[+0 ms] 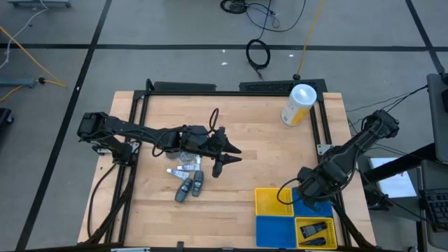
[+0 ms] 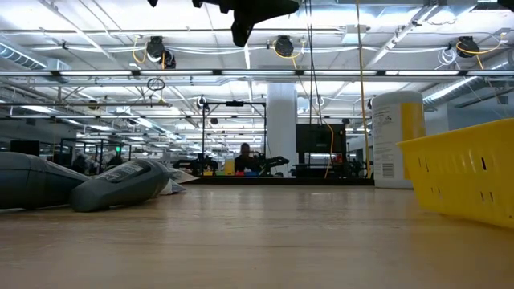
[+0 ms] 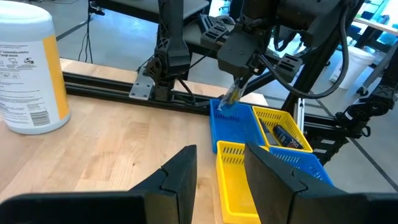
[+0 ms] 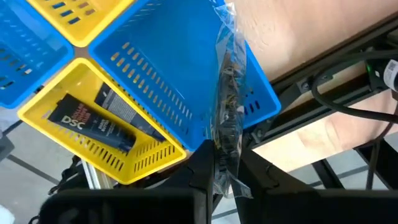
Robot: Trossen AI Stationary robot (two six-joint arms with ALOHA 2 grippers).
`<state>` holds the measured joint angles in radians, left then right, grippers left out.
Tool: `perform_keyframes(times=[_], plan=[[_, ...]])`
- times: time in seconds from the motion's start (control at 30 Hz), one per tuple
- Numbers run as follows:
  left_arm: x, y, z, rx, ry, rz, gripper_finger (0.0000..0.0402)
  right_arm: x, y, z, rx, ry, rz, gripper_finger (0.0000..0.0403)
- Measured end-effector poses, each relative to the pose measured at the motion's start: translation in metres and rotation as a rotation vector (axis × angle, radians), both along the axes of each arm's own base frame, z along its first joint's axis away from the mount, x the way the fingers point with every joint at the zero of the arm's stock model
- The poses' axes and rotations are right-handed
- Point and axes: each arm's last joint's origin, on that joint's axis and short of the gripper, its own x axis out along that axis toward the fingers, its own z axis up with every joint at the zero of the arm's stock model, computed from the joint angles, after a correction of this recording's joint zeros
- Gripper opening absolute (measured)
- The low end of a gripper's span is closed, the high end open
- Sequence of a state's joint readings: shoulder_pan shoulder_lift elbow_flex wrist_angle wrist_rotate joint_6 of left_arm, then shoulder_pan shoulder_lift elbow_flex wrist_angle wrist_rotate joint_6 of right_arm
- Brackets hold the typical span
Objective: Pick & Place Travel size toiletries
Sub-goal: Put the black hairbrush into the top blue bin
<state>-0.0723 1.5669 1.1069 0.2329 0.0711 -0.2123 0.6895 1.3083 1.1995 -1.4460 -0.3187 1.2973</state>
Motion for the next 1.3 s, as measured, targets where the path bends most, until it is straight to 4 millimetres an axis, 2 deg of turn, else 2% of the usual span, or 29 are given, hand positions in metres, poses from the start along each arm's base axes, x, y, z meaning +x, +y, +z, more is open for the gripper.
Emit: perform_keyframes(times=[0.3,0.9,1.3], plan=[[-0.0001,0.0,-0.0004,0.0,0.004,0.0,0.0134,-0.0017,-0.0026,0.0,-0.038,-0.004,0.029,0.0036],[-0.0007,0.0003,-0.0025,0.002,0.027,0.0,0.0134,-0.0047,-0.0062,0.0001,-0.089,0.014,0.042,0.0158],[-0.0007,0.0003,-0.0026,0.002,0.028,0.0,0.0134,-0.0039,-0.0065,-0.0002,-0.104,-0.009,0.059,0.016]])
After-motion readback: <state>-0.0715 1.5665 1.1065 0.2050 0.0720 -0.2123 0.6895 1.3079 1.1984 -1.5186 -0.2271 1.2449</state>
